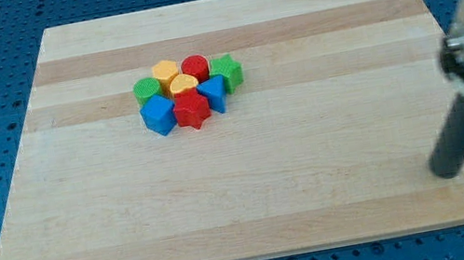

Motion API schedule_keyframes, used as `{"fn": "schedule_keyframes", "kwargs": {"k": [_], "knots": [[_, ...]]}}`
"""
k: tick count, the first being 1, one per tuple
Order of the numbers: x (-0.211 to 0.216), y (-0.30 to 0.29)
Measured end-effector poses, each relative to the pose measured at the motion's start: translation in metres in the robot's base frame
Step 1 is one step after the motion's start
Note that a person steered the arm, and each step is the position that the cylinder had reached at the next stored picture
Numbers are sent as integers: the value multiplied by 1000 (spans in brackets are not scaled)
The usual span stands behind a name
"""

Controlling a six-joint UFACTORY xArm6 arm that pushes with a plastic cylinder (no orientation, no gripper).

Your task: Point your hand at the center right of the board

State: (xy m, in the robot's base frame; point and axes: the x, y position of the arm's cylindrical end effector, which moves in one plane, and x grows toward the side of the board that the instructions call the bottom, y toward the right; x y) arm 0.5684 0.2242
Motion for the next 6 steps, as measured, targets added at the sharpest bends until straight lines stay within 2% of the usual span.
{"fn": "schedule_keyframes", "kwargs": {"k": [1, 2, 4, 6], "knots": [[0, 59], [-21, 80], [-130, 55], [-232, -10]]}}
